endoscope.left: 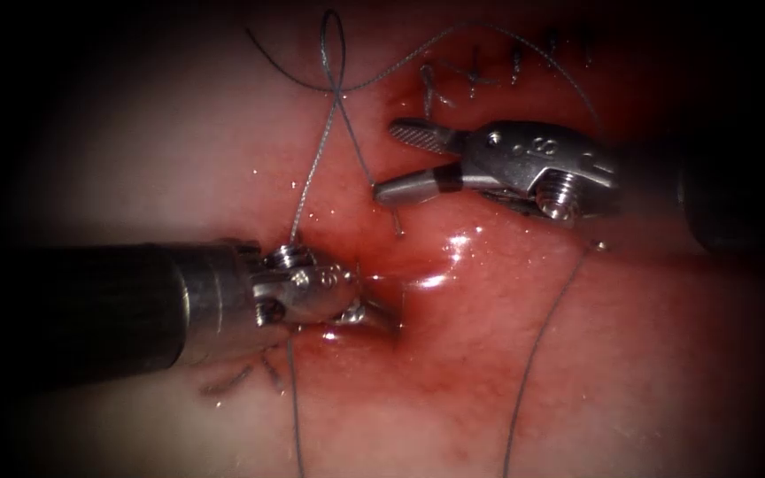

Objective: Wound Closure

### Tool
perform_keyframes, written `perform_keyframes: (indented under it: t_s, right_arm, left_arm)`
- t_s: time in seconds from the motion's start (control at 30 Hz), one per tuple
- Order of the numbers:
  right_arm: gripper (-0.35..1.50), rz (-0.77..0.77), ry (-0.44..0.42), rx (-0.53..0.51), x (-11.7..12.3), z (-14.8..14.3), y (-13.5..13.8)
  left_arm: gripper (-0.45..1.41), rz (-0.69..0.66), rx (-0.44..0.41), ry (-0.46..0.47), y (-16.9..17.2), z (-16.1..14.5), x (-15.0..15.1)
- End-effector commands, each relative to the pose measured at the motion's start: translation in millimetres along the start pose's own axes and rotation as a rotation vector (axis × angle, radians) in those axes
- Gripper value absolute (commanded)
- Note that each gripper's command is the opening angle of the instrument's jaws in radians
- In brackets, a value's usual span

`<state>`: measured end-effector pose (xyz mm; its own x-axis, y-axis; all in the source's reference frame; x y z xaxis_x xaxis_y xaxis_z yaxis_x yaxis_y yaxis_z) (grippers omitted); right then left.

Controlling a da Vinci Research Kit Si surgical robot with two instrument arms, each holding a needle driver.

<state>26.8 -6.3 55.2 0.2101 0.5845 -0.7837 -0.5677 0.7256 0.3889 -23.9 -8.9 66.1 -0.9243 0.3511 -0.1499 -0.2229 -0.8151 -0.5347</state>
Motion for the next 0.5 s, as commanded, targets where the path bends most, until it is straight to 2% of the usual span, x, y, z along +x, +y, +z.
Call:
perform_keyframes:
  t_s: [0.03,0.3,0.37,0.43,0.5]
  right_arm:
    - [1.3,-0.027,-0.019,0.011,-0.6,1.0,-0.9]
    - [1.3,-0.077,-0.082,0.028,-1.8,2.2,-1.3]
    - [1.23,-0.086,-0.099,0.029,-2.3,2.7,-1.4]
    - [1.1,-0.096,-0.118,0.032,-2.9,3.2,-1.7]
    - [0.66,-0.109,-0.145,0.04,-3.6,3.6,-2.1]
  left_arm:
    - [0.32,0.001,0.0,0.0,0.0,0.8,0.4]
    - [0.32,0.001,-0.003,-0.002,0.0,0.9,0.4]
    - [0.32,0.001,-0.003,-0.002,0.0,0.9,0.4]
    - [0.32,0.001,-0.003,-0.002,0.0,0.9,0.4]
    - [0.32,0.001,-0.003,-0.002,0.0,0.8,0.4]
